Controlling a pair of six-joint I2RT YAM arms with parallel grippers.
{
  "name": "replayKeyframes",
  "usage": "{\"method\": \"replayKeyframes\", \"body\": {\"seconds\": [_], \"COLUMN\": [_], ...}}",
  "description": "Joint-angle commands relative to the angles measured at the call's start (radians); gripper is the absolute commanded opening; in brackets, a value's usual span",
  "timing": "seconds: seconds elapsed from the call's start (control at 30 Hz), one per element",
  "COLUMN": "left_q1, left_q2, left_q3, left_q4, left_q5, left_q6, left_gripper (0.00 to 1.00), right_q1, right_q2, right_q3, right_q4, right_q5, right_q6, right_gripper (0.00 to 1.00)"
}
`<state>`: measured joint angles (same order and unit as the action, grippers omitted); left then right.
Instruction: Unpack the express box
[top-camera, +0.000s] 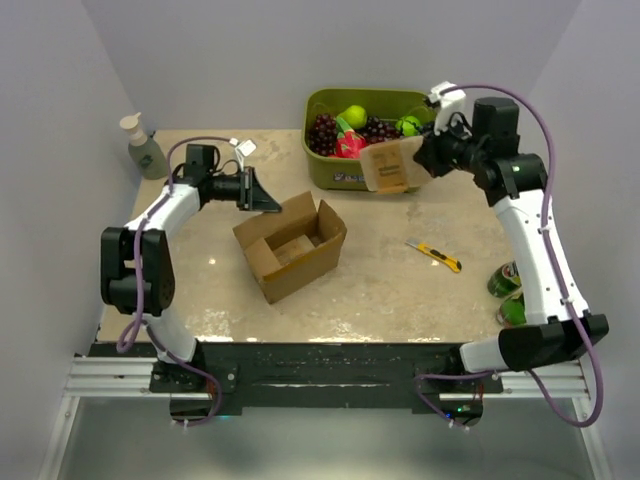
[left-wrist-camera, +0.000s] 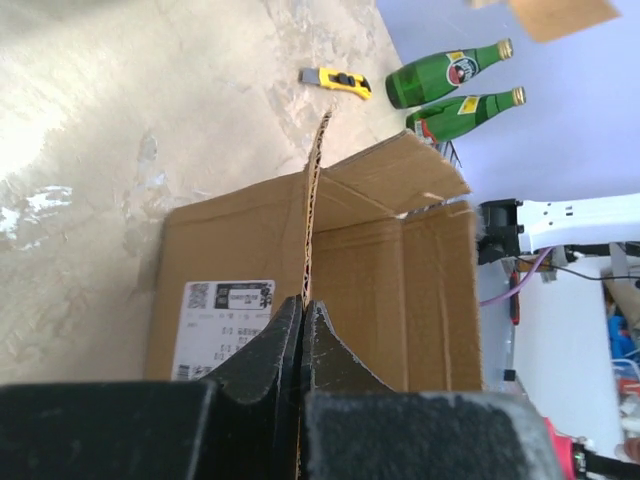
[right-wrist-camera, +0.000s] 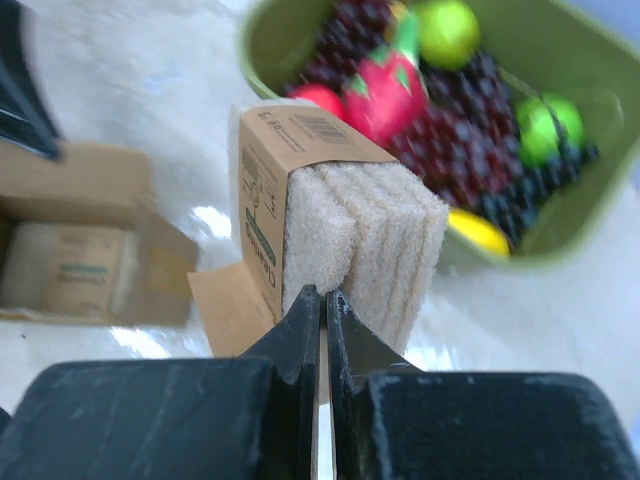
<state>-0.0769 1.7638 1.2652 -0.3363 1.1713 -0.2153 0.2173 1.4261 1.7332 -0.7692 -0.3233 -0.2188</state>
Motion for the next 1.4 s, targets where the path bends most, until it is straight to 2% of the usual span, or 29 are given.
{"method": "replayKeyframes", "body": {"seconds": [0.0,0.1,0.27,0.3,0.33,0.4,0.43,0.5,0.53,0.57,0.6,0.67,0.7,0.73,0.83,0.93,1.03,1.1,1.13,1.23,1.37], "left_q1": [0.014,-0.006,-0.046,-0.058,-0.085,-0.124,-0.161,-0.181,-0.187,-0.185,-0.185,-0.184,-0.175,-0.164,-0.118,-0.107,-0.113,-0.118,-0.118,-0.118,-0.118], "left_q2": [-0.113,-0.142,-0.155,-0.149,-0.144,-0.141,-0.144,-0.151,-0.153,-0.155,-0.162,-0.165,-0.158,-0.153,-0.119,-0.104,-0.109,-0.112,-0.115,-0.124,-0.145], "left_q3": [0.037,0.039,0.051,0.072,0.130,0.184,0.212,0.209,0.197,0.188,0.175,0.154,0.152,0.148,0.123,0.109,0.092,0.091,0.088,0.062,0.011], "left_q4": [-0.001,0.029,-0.032,-0.125,-0.189,-0.376,-0.413,-0.446,-0.443,-0.434,-0.406,-0.376,-0.345,-0.322,-0.221,-0.147,-0.069,-0.063,-0.061,-0.049,-0.027], "left_q5": [0.142,0.169,0.171,0.160,0.148,0.055,0.022,-0.030,-0.030,-0.027,-0.028,-0.044,-0.048,-0.042,-0.013,0.013,0.037,0.036,0.036,0.041,0.027], "left_q6": [0.079,0.074,0.169,0.209,0.352,0.511,0.624,0.649,0.639,0.620,0.605,0.553,0.529,0.463,0.305,0.226,0.142,0.137,0.134,0.123,0.100], "left_gripper": [0.00,0.00,0.00,0.00,0.00,0.00,0.00,0.00,0.00,0.00,0.00,0.00,0.00,0.00,0.00,0.00,0.00,0.00,0.00,0.00,0.00], "right_q1": [-0.082,-0.084,-0.075,-0.075,-0.075,-0.072,-0.072,-0.072,-0.070,-0.070,-0.072,-0.072,-0.072,-0.072,-0.070,-0.004,0.233,0.312,0.379,0.465,0.482], "right_q2": [-0.059,-0.053,0.012,0.020,0.030,0.059,0.072,0.114,0.123,0.138,0.158,0.165,0.165,0.157,0.126,0.099,0.128,0.152,0.166,0.209,0.217], "right_q3": [-0.115,-0.205,-0.366,-0.386,-0.435,-0.464,-0.483,-0.483,-0.477,-0.471,-0.463,-0.430,-0.410,-0.352,-0.179,-0.011,0.090,0.094,0.085,0.034,-0.073], "right_q4": [-0.073,-0.109,-0.122,-0.099,-0.070,-0.017,-0.001,0.019,0.021,0.019,0.008,0.002,-0.007,-0.016,-0.076,-0.071,-0.056,-0.021,-0.016,0.002,0.013], "right_q5": [0.018,-0.029,-0.163,-0.172,-0.181,-0.206,-0.201,-0.178,-0.162,-0.149,-0.139,-0.119,-0.111,-0.108,-0.106,-0.155,-0.112,-0.086,-0.085,-0.060,-0.011], "right_q6": [0.022,-0.027,-0.061,-0.041,-0.010,0.039,0.058,0.094,0.096,0.105,0.111,0.102,0.099,0.092,0.017,-0.004,0.014,0.056,0.077,0.099,0.177], "right_gripper": [0.00,0.00,0.00,0.00,0.00,0.00,0.00,0.00,0.00,0.05,0.17,0.33,0.47,0.52,0.51,0.50,0.50,0.49,0.45,0.35,0.29]}}
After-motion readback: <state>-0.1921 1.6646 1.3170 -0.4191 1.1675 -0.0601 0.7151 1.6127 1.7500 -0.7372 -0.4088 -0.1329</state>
